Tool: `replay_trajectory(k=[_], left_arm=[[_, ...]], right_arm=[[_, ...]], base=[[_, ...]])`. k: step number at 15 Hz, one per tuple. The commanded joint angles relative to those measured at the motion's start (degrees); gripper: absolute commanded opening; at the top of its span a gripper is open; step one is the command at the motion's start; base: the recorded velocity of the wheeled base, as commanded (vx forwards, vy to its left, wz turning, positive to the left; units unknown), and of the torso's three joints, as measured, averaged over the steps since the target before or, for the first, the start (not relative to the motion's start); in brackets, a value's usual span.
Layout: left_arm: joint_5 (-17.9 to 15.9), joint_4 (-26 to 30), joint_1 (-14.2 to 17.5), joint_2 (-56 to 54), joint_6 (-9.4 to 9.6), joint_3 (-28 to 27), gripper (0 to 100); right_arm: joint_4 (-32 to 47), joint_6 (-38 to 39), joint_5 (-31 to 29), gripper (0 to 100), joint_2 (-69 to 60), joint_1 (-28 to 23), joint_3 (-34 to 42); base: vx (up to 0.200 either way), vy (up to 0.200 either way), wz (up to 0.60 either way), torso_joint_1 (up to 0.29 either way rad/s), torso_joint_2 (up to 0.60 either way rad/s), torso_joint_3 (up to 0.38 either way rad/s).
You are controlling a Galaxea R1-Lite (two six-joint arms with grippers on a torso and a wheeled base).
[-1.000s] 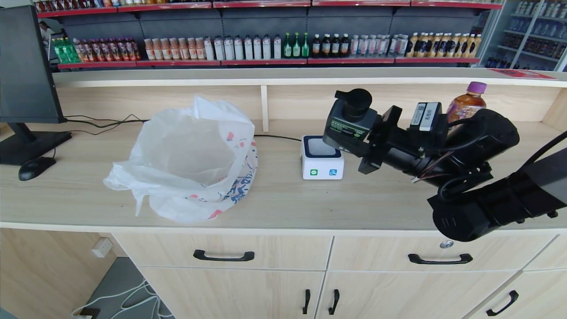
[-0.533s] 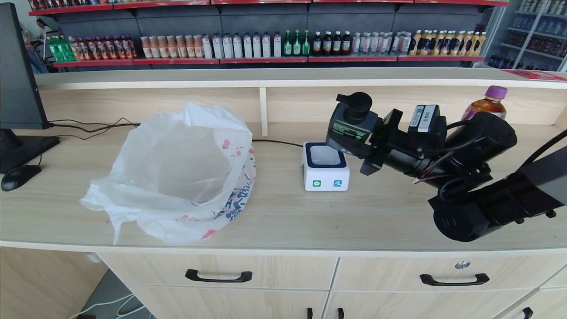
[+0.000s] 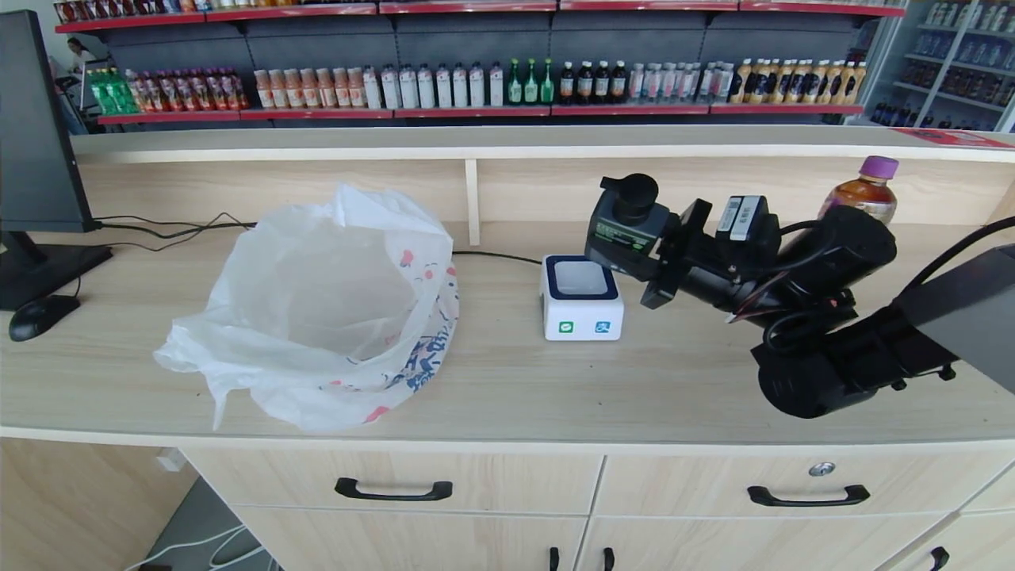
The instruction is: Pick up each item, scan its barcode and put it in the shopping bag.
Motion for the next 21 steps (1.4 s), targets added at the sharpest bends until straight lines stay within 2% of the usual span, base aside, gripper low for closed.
replay_trajectory(k=[1,5,14,18,21], left_arm=[[0.0,0.01,0.0,0.06,0.02,0.02,100],[0.0,0.01,0.0,0.06,-0.07,0.02,100],[0.0,-0.34,0.0,0.06,-0.07,0.02,100],[0.0,-0.34,0.09,0.06,-0.07,0.02,100],[0.0,-0.34,0.0,0.06,0.02,0.02,100]], right_arm=[[-0.08,-0.05,0.13,0,4.0,-0.04,-3.17],[-0.08,0.38,3.3,0,6.55,-0.22,-6.77],[-0.08,0.56,3.47,0,10.5,-0.74,-10.9],[-0.08,5.22,3.47,0,13.49,-0.66,-17.5],[-0.08,5.92,3.47,0,14.81,-0.57,-18.73]], base=[[0.0,0.0,0.0,0.0,0.0,0.0],[0.0,0.0,0.0,0.0,0.0,0.0],[0.0,0.0,0.0,0.0,0.0,0.0],[0.0,0.0,0.0,0.0,0.0,0.0],[0.0,0.0,0.0,0.0,0.0,0.0]])
